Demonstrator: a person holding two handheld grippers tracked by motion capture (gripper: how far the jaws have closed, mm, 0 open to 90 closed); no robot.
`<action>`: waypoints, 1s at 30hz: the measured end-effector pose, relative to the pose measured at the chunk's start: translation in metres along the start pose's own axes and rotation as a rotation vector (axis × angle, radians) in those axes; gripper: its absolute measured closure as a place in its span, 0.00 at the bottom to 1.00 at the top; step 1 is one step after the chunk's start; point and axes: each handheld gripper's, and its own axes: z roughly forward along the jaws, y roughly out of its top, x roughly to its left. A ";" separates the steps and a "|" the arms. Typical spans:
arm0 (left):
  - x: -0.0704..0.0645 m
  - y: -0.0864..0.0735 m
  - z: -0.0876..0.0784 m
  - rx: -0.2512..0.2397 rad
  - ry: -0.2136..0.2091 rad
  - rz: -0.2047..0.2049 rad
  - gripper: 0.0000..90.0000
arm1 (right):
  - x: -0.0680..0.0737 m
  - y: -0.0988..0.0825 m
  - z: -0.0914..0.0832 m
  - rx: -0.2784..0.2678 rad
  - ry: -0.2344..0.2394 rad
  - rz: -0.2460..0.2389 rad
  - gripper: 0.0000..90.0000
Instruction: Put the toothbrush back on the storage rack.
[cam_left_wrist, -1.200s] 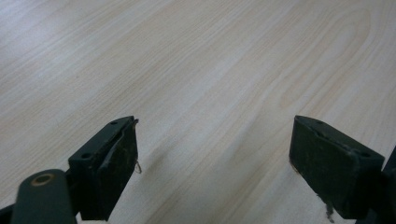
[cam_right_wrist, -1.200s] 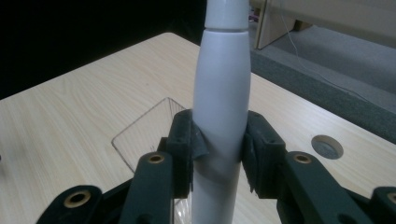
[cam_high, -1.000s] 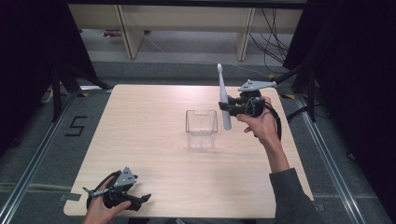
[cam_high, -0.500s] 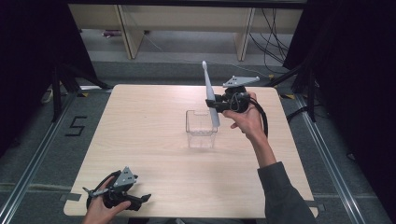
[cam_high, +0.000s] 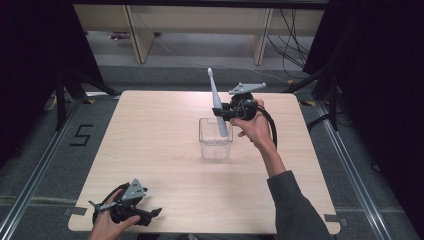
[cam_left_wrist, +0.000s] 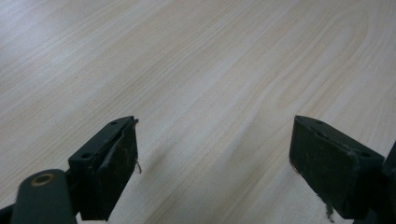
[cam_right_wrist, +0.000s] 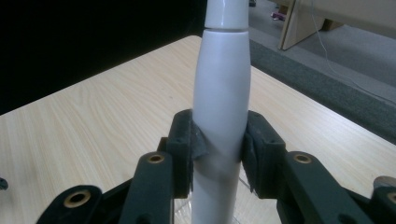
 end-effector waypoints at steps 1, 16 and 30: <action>0.000 0.000 0.000 -0.003 -0.002 0.001 0.17 | 0.000 0.000 0.001 0.000 0.000 0.003 0.74; 0.000 0.000 -0.001 0.000 -0.001 0.002 0.17 | -0.004 -0.009 0.029 0.073 -0.032 -0.005 0.74; -0.001 0.000 0.000 0.005 0.000 0.003 0.17 | -0.002 -0.016 0.046 0.118 -0.036 -0.005 0.74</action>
